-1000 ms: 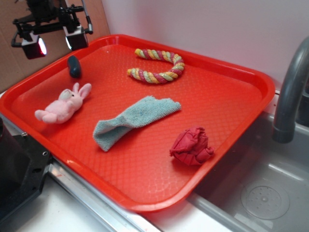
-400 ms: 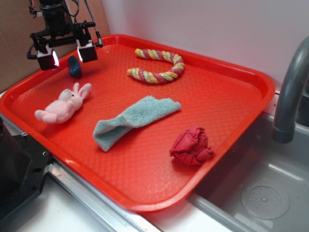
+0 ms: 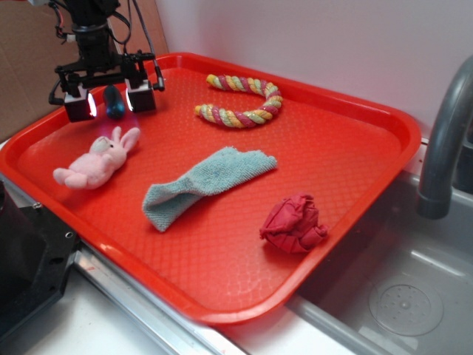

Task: Grab the plastic pickle.

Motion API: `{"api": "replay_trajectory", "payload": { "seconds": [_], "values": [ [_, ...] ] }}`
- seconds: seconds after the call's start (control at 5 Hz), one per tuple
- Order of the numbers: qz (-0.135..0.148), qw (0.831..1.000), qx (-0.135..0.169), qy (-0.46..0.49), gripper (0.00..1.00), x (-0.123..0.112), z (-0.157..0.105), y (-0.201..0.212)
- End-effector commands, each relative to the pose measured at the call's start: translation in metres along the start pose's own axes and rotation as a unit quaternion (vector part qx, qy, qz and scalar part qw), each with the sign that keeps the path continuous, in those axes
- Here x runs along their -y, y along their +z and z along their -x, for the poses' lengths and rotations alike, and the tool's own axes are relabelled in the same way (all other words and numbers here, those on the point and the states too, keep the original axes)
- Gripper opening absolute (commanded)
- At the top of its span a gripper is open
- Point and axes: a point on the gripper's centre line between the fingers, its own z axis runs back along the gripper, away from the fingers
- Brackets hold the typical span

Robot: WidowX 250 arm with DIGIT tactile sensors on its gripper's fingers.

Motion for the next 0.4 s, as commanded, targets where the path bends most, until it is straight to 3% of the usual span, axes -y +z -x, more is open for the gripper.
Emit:
{"api": "replay_trajectory", "payload": {
  "seconds": [0.0,0.2],
  "values": [
    [-0.019,1.000,-0.007,0.000,0.97,-0.0108,-0.0008,-0.0115],
    [-0.021,1.000,-0.008,0.003,0.00,-0.0109,0.0007,-0.0138]
  ]
}}
